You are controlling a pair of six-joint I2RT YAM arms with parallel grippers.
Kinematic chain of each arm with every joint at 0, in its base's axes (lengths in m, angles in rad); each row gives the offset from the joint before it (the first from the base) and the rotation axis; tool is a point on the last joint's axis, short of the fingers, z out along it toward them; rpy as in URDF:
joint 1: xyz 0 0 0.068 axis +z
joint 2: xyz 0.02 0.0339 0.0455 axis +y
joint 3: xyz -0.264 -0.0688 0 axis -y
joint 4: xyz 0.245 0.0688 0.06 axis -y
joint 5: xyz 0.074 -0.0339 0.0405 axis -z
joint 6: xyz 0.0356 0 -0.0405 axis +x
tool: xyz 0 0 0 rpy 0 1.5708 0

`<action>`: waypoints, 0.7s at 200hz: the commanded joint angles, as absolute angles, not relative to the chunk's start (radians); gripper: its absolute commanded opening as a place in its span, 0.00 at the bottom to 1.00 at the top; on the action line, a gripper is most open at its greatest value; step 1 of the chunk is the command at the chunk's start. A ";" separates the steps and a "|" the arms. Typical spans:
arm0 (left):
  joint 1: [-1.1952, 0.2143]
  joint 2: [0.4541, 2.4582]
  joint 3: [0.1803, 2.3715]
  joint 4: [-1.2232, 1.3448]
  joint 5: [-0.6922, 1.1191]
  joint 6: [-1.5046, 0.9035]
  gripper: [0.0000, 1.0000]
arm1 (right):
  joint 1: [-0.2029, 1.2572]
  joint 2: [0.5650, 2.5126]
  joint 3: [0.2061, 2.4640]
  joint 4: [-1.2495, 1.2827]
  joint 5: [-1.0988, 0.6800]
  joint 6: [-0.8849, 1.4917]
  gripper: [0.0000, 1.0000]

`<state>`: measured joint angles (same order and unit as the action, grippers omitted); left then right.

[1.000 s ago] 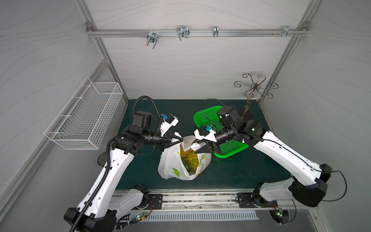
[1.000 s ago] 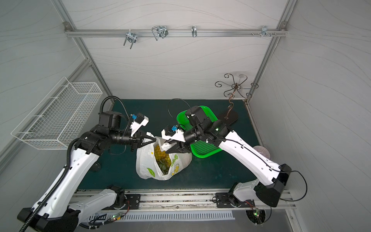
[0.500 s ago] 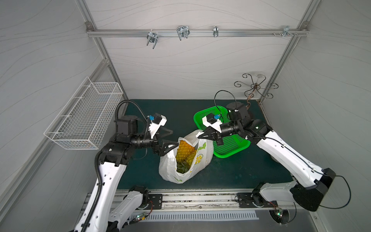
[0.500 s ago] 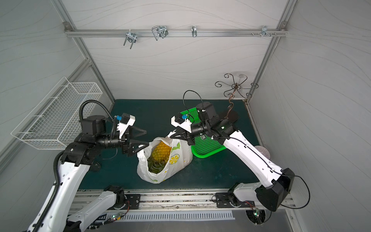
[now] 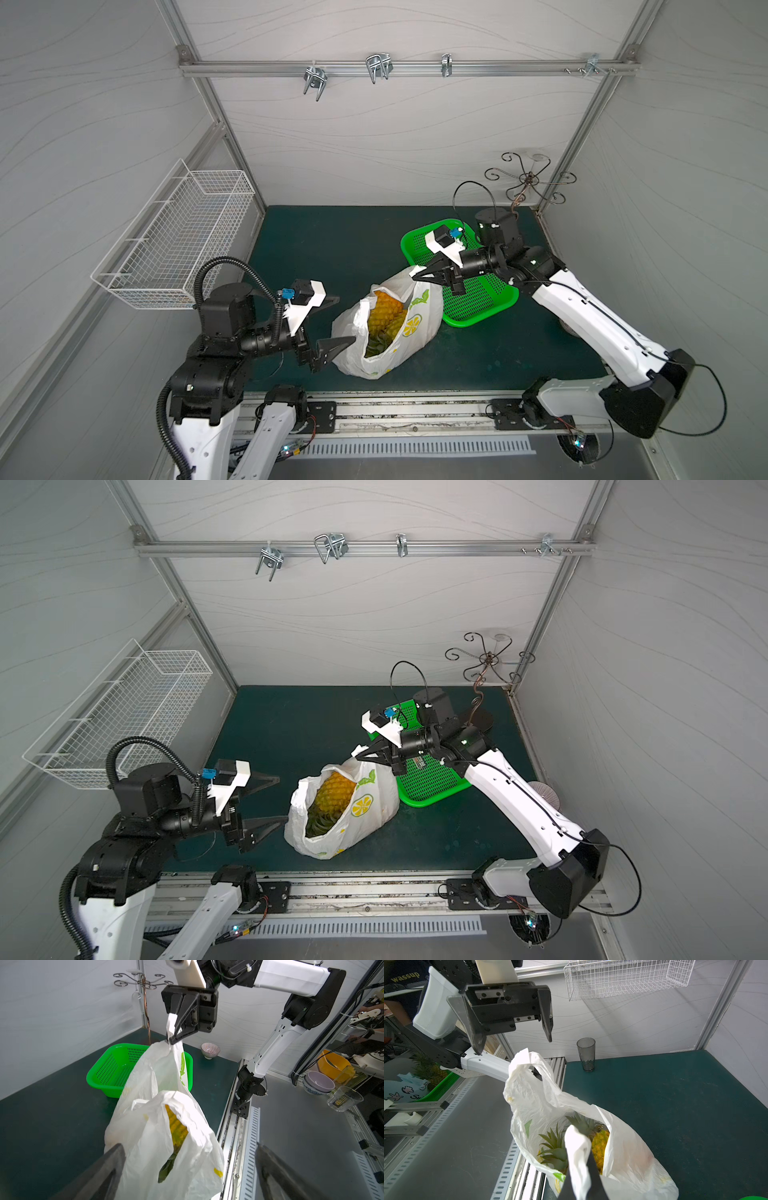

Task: Place the pineapple into a plastic bag & tie a knot
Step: Cross the plastic bag at the center of the board.

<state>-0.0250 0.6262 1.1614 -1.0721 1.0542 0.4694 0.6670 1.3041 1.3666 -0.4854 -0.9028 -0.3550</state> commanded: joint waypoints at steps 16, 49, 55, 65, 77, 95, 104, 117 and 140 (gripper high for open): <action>-0.022 0.686 1.099 -1.108 1.094 0.675 0.99 | 0.663 1.270 1.374 -0.471 -0.942 -0.348 0.00; -0.070 0.714 1.048 -0.904 1.064 0.616 0.99 | 0.662 1.259 1.374 -0.484 -0.942 -0.348 0.00; -0.088 0.726 1.046 -0.897 1.078 0.616 0.99 | 0.662 1.259 1.374 -0.487 -0.941 -0.349 0.00; -0.134 0.746 1.046 -0.894 1.073 0.611 0.99 | 0.661 1.258 1.374 -0.489 -0.938 -0.353 0.00; -0.204 0.766 1.049 -0.899 1.025 0.610 0.99 | 0.661 1.260 1.377 -0.491 -0.938 -0.355 0.00; -0.267 0.789 1.049 -0.890 0.989 0.620 0.99 | 0.662 1.265 1.383 -0.496 -0.942 -0.359 0.00; -0.271 0.793 1.041 -0.857 0.999 0.610 0.99 | 0.661 1.268 1.387 -0.499 -0.943 -0.360 0.00; -0.274 0.795 1.021 -0.787 1.010 0.581 0.99 | 0.662 1.269 1.389 -0.499 -0.948 -0.360 0.00; -0.276 0.815 1.015 -0.747 0.999 0.635 0.99 | 0.662 1.268 1.388 -0.501 -0.954 -0.356 0.00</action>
